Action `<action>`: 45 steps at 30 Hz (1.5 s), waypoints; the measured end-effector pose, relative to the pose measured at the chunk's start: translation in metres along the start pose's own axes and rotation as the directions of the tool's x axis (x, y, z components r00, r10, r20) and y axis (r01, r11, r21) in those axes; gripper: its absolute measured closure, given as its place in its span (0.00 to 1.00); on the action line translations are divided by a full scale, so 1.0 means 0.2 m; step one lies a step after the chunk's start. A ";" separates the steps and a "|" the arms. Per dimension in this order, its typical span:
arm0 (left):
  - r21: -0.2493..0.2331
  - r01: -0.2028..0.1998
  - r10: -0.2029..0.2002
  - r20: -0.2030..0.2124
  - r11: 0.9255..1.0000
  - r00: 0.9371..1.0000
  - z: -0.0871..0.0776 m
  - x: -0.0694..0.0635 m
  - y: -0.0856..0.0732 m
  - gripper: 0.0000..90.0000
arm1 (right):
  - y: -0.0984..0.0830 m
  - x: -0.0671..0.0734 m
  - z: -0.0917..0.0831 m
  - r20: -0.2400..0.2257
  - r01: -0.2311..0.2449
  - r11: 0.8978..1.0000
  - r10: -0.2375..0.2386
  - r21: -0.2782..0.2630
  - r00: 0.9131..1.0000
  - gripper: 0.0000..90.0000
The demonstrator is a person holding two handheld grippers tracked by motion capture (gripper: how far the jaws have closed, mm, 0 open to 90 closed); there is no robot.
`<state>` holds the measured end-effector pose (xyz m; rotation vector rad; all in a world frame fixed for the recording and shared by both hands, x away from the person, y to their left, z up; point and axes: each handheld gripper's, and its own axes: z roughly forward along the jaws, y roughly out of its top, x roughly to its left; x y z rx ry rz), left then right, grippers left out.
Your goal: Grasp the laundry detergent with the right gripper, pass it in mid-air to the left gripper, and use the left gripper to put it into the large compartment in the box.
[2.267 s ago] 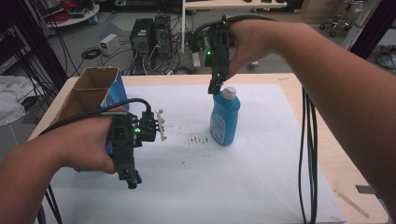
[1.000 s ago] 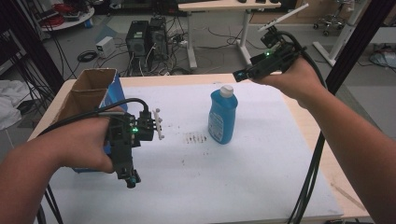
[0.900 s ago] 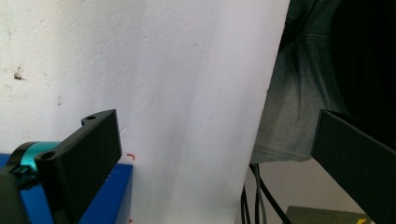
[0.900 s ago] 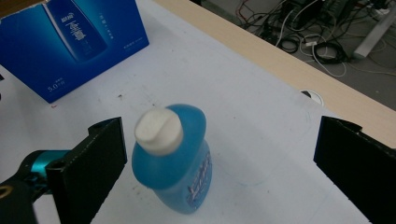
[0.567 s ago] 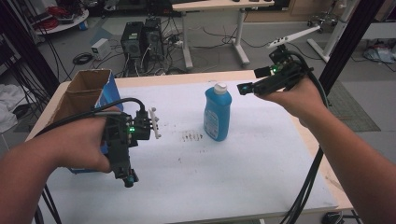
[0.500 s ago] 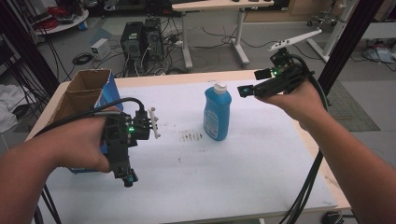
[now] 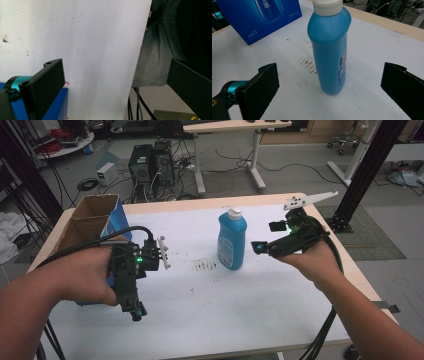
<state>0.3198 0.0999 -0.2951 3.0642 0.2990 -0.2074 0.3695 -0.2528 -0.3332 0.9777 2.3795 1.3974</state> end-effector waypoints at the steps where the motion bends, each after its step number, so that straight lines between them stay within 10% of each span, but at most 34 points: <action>1: -0.006 0.005 -0.005 0.000 1.000 1.000 0.00 0.00 0.00 0.02 | -0.01 0.00 0.01 -0.004 0.000 1.000 0.000 -0.003 1.000 0.01; 22: 0.002 0.000 0.000 0.013 1.000 1.000 0.04 0.00 -0.01 0.02 | -0.24 0.14 0.17 0.151 0.026 0.981 0.003 -0.193 0.989 0.01; 45: 0.006 0.009 -0.009 0.011 1.000 1.000 0.04 0.01 -0.03 0.02 | -0.30 0.05 0.45 0.190 -0.047 0.985 0.078 -0.167 0.979 0.01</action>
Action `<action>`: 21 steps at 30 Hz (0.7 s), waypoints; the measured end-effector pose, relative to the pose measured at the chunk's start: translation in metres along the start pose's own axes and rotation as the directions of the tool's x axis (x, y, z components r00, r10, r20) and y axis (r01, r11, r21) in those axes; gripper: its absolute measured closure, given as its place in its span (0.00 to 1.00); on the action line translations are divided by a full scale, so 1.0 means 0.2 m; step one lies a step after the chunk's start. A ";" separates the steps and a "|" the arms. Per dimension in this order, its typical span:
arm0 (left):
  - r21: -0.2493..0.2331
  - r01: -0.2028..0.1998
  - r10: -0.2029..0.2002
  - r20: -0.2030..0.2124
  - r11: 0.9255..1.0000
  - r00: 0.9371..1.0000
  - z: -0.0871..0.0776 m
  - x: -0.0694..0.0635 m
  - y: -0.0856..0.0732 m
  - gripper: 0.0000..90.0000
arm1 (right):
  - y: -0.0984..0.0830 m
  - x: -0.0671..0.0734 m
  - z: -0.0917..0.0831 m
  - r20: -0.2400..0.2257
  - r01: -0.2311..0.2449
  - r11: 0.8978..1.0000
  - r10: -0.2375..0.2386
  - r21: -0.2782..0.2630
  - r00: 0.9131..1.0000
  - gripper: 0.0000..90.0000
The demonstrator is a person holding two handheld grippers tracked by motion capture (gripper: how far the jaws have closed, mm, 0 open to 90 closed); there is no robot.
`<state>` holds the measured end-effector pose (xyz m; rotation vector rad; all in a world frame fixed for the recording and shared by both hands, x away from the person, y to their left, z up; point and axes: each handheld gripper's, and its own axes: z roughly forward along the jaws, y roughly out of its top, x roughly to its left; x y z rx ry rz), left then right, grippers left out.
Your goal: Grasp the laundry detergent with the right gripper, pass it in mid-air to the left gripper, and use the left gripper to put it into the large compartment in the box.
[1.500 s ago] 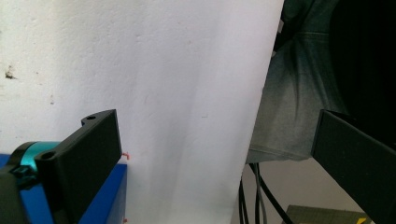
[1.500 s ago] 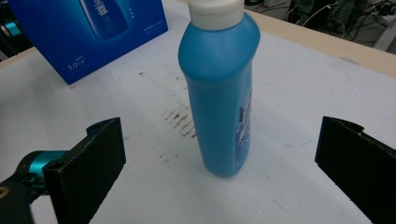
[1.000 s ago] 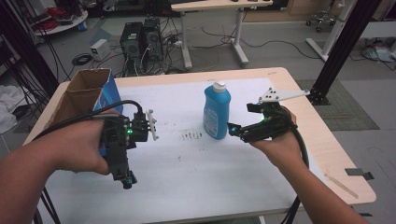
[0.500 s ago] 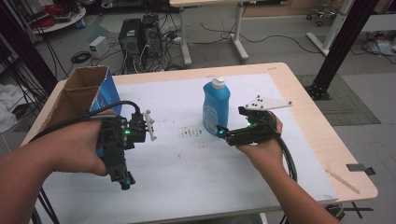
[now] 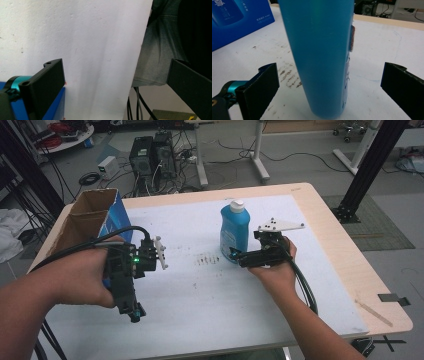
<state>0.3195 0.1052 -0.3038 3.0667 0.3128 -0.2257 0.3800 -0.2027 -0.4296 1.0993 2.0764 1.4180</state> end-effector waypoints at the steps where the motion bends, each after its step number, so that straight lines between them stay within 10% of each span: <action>1: -0.002 0.003 -0.003 -0.001 1.000 1.000 0.00 0.00 0.00 0.02 | 0.00 0.00 0.01 0.002 -0.002 1.000 0.002 -0.001 1.000 0.01; 21: 0.002 0.028 -0.028 -0.001 1.000 1.000 0.01 0.02 -0.08 0.02 | 0.04 0.03 0.17 0.013 0.007 1.000 -0.008 0.015 1.000 0.04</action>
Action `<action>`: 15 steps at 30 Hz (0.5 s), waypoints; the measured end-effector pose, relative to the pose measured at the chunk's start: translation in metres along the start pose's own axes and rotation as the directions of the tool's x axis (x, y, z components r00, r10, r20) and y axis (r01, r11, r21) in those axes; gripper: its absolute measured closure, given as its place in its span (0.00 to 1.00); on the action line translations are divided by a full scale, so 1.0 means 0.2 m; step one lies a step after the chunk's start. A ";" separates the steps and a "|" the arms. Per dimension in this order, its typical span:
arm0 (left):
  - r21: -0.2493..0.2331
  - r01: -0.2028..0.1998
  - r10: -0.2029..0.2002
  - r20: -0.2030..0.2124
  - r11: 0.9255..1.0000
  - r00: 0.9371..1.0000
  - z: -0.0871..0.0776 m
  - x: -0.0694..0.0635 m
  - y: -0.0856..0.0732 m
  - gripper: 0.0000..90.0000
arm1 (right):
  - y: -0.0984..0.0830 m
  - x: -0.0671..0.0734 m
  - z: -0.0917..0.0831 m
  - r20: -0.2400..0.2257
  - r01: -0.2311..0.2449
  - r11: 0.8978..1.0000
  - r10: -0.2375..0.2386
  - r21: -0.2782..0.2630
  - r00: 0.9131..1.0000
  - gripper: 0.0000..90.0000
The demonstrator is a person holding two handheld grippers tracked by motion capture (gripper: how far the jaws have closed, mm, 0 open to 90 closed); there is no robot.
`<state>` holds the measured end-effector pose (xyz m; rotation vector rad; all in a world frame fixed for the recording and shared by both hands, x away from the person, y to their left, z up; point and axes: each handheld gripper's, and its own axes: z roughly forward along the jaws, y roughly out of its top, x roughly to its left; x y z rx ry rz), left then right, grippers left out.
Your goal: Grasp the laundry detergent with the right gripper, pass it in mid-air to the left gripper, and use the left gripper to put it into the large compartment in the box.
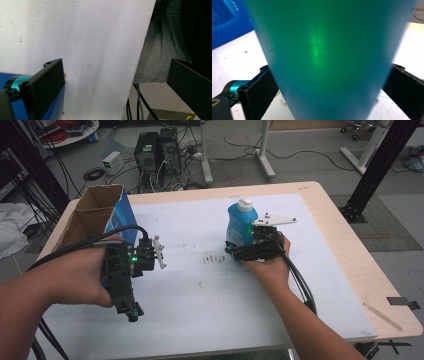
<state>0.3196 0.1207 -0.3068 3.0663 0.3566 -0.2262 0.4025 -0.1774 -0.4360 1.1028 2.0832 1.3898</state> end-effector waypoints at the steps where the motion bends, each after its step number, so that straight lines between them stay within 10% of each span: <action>1: 0.003 -0.006 0.006 0.000 1.000 1.000 0.00 0.00 0.00 0.02 | 0.00 0.00 0.00 0.001 0.000 1.000 0.000 0.000 1.000 0.04; 15: 0.003 -0.002 0.002 0.003 1.000 1.000 0.01 0.00 -0.01 0.02 | 0.00 -0.01 0.01 0.030 -0.017 1.000 0.017 -0.015 0.999 0.23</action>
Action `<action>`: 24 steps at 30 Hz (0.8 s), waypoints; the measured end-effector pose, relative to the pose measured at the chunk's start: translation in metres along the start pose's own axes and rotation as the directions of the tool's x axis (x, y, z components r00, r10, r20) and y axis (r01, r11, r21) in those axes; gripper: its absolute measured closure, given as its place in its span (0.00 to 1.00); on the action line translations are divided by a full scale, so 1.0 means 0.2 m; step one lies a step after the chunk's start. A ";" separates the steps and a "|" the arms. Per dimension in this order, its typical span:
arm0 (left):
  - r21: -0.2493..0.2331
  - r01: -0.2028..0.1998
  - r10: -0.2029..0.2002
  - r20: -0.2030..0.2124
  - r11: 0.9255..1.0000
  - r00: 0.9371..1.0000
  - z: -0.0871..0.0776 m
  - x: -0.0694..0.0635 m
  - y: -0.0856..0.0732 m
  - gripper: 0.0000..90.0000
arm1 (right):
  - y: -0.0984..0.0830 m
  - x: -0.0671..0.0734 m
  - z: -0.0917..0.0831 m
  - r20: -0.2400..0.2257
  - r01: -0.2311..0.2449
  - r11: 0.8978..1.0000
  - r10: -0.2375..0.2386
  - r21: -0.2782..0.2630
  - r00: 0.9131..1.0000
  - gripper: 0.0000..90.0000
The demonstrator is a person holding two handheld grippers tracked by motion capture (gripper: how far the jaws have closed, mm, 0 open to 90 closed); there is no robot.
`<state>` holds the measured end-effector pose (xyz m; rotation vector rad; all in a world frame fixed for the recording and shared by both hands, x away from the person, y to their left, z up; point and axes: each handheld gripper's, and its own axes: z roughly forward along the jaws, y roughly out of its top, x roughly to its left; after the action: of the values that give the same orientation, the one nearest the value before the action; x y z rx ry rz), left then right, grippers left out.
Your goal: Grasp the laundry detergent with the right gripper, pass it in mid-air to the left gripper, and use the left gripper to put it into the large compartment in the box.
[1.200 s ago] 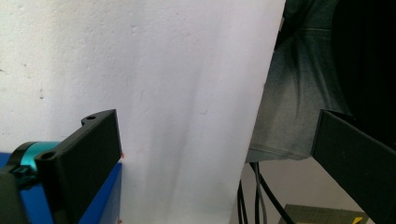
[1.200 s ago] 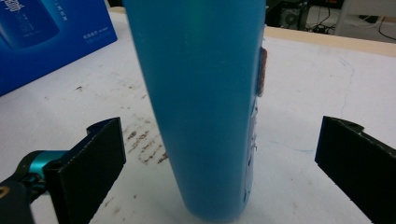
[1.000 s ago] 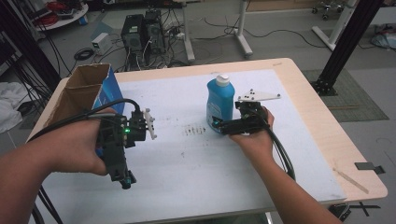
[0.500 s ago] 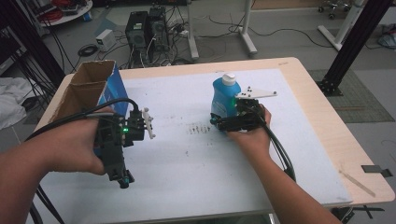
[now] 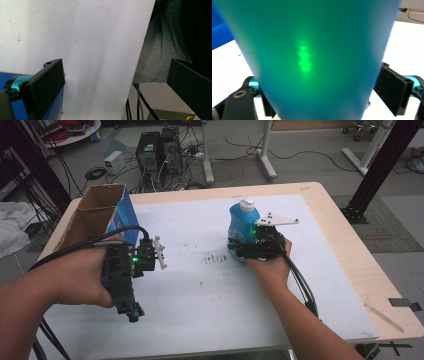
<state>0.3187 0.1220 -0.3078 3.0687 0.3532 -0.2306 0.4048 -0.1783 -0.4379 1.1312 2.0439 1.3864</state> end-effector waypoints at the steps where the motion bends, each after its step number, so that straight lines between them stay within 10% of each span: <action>1: 0.000 -0.001 0.001 0.001 1.000 1.000 0.00 0.00 0.00 0.02 | 0.00 0.00 0.00 -0.009 -0.001 1.000 0.001 -0.002 1.000 0.25; 24: 0.000 0.002 -0.002 0.001 1.000 1.000 0.01 0.01 0.01 0.02 | 0.00 0.01 0.00 -0.016 0.014 1.000 -0.015 -0.020 1.000 0.34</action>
<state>0.3215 0.1210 -0.3101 3.0683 0.3567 -0.2315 0.4040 -0.1771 -0.4374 1.0986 2.0412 1.4096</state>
